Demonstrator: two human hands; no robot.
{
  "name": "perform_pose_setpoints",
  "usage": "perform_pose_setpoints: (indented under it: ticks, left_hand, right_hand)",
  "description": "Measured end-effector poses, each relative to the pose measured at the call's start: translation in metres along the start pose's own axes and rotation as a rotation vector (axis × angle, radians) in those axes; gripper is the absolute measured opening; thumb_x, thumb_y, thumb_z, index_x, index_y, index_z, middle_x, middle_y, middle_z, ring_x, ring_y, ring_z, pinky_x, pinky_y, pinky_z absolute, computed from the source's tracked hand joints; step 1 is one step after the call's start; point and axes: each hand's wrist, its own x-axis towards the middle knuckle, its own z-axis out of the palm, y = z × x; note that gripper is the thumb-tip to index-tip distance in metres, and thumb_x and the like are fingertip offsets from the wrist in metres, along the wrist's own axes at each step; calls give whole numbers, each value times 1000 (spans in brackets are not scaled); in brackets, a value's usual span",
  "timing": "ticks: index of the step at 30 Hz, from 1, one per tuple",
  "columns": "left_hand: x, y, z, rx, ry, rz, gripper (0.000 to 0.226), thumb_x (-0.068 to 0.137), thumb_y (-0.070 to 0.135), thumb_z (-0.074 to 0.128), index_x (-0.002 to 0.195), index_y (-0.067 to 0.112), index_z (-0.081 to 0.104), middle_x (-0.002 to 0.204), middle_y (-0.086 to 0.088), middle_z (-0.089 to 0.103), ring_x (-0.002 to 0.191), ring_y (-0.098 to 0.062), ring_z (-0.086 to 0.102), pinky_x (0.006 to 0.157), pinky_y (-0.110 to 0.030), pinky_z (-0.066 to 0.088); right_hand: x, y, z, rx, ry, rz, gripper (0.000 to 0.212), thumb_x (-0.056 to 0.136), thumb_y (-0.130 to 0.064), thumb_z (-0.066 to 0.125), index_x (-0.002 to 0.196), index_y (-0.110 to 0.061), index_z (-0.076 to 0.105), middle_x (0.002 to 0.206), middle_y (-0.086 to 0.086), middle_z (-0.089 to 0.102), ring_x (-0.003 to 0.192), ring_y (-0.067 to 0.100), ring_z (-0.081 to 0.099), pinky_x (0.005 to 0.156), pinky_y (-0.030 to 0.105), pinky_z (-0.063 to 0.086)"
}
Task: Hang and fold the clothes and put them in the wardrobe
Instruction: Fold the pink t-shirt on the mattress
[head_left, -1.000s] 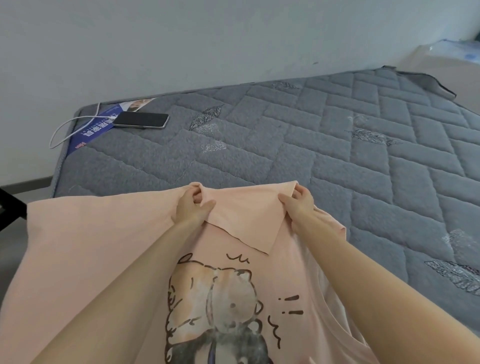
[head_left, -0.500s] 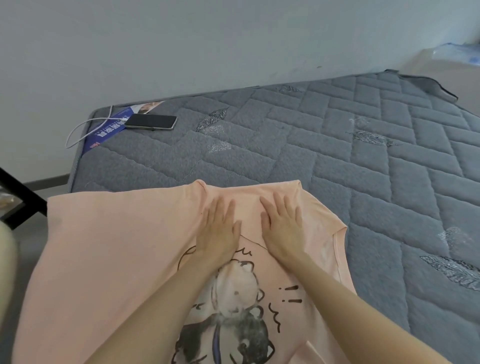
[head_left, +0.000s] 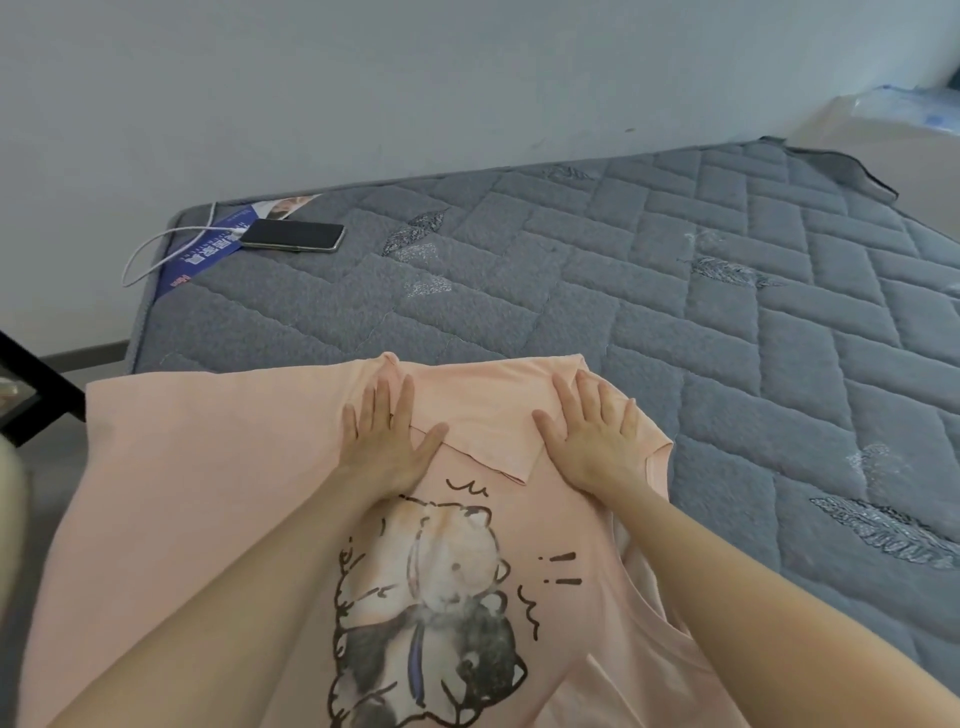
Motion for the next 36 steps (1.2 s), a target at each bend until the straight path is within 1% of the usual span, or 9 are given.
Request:
perform_pose_setpoints:
  ticks: [5, 7, 9, 11, 13, 18, 24, 29, 36]
  left_hand:
    - [-44, -1, -4, 38, 62, 125, 67, 97, 56, 14, 147, 28, -20, 152, -7, -31, 140, -24, -29, 113, -45, -17]
    - [-61, 1, -6, 47, 95, 161, 66, 98, 52, 15, 147, 26, -20, 153, -6, -30, 141, -23, -28, 114, -45, -16]
    - [-76, 3, -10, 60, 99, 171, 65, 99, 49, 17, 147, 25, -21, 153, -6, -29, 141, -23, -26, 115, -44, -14]
    - [-92, 6, -12, 49, 103, 173, 64, 100, 46, 17, 147, 26, -20, 154, -6, -26, 142, -23, -24, 115, -44, -13]
    - [-107, 9, -13, 19, 113, 168, 62, 100, 45, 18, 147, 26, -19, 156, -4, -21, 143, -22, -21, 115, -44, -12]
    - [-145, 11, -16, -10, 164, 138, 57, 101, 39, 21, 151, 26, -4, 159, -1, -1, 146, -21, -5, 117, -45, -2]
    - [-203, -19, -19, -138, 281, 57, 53, 100, 29, 32, 150, 21, 16, 155, -3, 22, 143, -21, 19, 115, -41, 19]
    - [-255, -71, -19, -388, 268, -138, 53, 99, 25, 38, 149, 22, 22, 153, -2, 25, 139, -22, 27, 111, -38, 27]
    - [-315, -139, -5, -659, 293, -349, 52, 98, 19, 41, 147, 14, 25, 150, -8, 30, 137, -24, 31, 110, -35, 26]
  right_hand:
    - [-3, 0, -22, 323, -220, 22, 61, 99, -49, 30, 152, -33, 4, 160, -3, -11, 146, 20, -15, 115, 47, -14]
    - [-13, -4, -29, 481, -198, 28, 58, 99, -36, 37, 152, -27, 14, 160, -1, 4, 148, 20, -4, 118, 46, -8]
    - [-27, -9, -35, 614, -140, 32, 54, 98, -24, 41, 149, -23, 26, 156, -1, 25, 144, 20, 19, 118, 39, 8]
    - [-42, -14, -40, 719, -44, 59, 45, 97, -17, 41, 142, -20, 40, 146, 0, 43, 134, 19, 38, 109, 29, 25]
    - [-58, -19, -44, 769, 42, 41, 37, 97, -12, 41, 132, -17, 51, 138, -2, 51, 128, 16, 45, 101, 22, 30]
    - [-98, -44, -48, 759, 85, -157, 32, 94, -7, 45, 123, -15, 57, 126, -7, 58, 112, 4, 47, 93, 17, 32]
    - [-147, -81, -49, 739, 21, -286, 32, 94, -6, 45, 123, -13, 58, 123, -4, 60, 109, 8, 51, 94, 21, 38]
    - [-182, -123, -45, 667, -56, -428, 32, 94, -9, 45, 123, -15, 58, 123, -5, 60, 107, 8, 51, 90, 19, 37]
    - [-228, -189, -25, 594, -209, -598, 34, 93, -10, 46, 124, -18, 56, 125, -3, 59, 103, 12, 50, 88, 22, 38]
